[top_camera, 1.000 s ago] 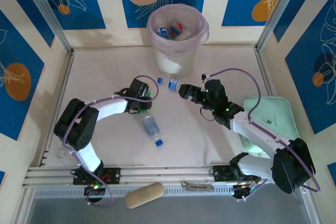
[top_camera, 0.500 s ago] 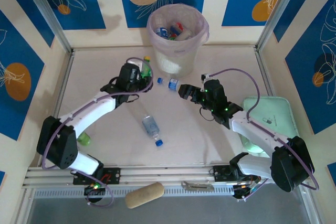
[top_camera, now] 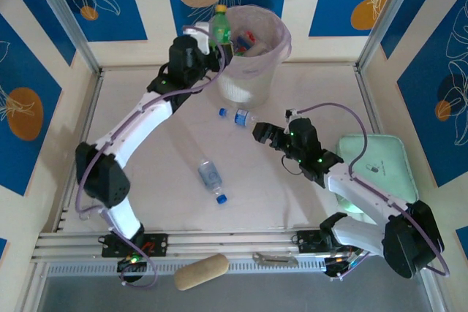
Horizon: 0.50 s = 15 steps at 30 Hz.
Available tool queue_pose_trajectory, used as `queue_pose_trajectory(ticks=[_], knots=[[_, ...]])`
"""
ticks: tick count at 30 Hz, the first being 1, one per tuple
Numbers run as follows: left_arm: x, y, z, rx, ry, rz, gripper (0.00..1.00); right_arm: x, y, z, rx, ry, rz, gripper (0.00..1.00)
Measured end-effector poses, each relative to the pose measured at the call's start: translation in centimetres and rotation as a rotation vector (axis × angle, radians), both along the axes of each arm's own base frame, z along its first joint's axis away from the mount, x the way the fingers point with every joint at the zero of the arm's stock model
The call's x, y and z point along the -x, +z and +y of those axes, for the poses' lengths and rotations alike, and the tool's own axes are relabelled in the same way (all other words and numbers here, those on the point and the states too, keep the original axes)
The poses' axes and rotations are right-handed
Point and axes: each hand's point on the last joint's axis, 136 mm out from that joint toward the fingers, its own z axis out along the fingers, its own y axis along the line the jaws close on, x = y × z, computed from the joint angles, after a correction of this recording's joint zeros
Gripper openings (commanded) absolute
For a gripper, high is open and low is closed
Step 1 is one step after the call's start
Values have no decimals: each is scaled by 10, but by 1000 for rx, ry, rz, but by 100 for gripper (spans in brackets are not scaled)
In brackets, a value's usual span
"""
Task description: Put the plastic bottles in the bin
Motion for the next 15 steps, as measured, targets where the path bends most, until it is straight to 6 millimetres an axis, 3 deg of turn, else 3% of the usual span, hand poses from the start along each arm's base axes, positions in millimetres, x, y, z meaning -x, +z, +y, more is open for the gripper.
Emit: queue_pose_trajectory(ticks=[5,8,11,15], knots=[[-44,22,-32,42,-37,-64,48,6,13,-8,-17,-22,-47,99],[-67,25,-51,62,-67,-90,48,10,21,-13,-27,-33,-71,99],[-86,14,-67,70,-91,-93,47,15,22,-18,-31,-42,-79,99],[-100,-18,-77,48,-96,-50,47,20,19,-27,-22,-63,-77,99]])
